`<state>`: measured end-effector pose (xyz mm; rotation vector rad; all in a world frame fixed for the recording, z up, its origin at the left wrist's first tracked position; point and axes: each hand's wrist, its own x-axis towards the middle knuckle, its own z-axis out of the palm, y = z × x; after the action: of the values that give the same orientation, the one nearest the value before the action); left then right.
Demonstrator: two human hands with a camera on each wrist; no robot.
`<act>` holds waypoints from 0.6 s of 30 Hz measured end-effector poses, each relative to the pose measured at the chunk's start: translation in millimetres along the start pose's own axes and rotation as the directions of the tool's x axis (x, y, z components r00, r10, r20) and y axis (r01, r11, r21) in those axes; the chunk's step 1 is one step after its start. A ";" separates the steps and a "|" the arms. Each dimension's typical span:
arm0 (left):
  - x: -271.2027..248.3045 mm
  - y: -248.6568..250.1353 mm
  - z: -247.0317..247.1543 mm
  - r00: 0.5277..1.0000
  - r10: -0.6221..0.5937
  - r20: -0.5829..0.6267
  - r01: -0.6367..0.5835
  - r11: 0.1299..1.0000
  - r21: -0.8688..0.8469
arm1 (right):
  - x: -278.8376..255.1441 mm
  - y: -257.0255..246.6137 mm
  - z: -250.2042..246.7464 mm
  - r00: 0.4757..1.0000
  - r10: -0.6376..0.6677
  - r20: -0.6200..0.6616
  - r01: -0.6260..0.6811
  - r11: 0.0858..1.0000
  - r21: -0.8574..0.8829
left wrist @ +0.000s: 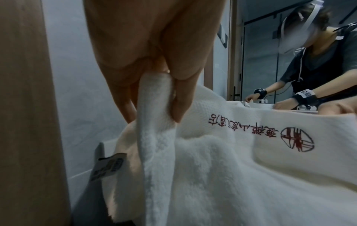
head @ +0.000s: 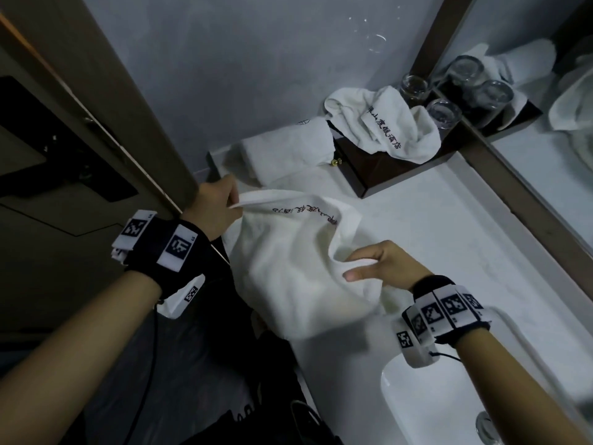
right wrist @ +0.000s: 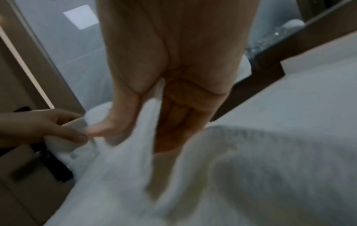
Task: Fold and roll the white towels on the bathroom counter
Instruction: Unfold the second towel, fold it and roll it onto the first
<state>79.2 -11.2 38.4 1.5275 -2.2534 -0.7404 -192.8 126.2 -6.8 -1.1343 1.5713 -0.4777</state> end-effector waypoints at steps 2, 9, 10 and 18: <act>0.0 -4.6 2.7 0.999 -0.037 -0.002 0.037 0.999 -0.029 | 10.5 9.2 1.8 0.978 0.056 -0.200 -0.061 0.998 -0.019; -3.6 -20.0 10.7 0.993 -0.082 0.085 0.087 0.995 -0.057 | 43.6 4.7 -5.9 0.854 0.190 -0.484 -0.051 0.957 0.287; -4.9 -20.9 11.2 0.992 -0.079 0.101 0.086 0.994 -0.072 | 48.9 0.1 -6.5 0.860 0.215 -0.462 -0.030 0.927 0.374; -1.9 -9.7 4.9 0.998 0.056 0.037 -0.050 0.985 -0.164 | 71.8 -29.4 2.8 0.933 0.171 -0.318 0.036 0.832 0.553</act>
<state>84.7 -11.1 28.9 1.3830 -2.1933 -0.9247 -174.9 52.2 -22.4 -0.5558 1.6171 -1.0617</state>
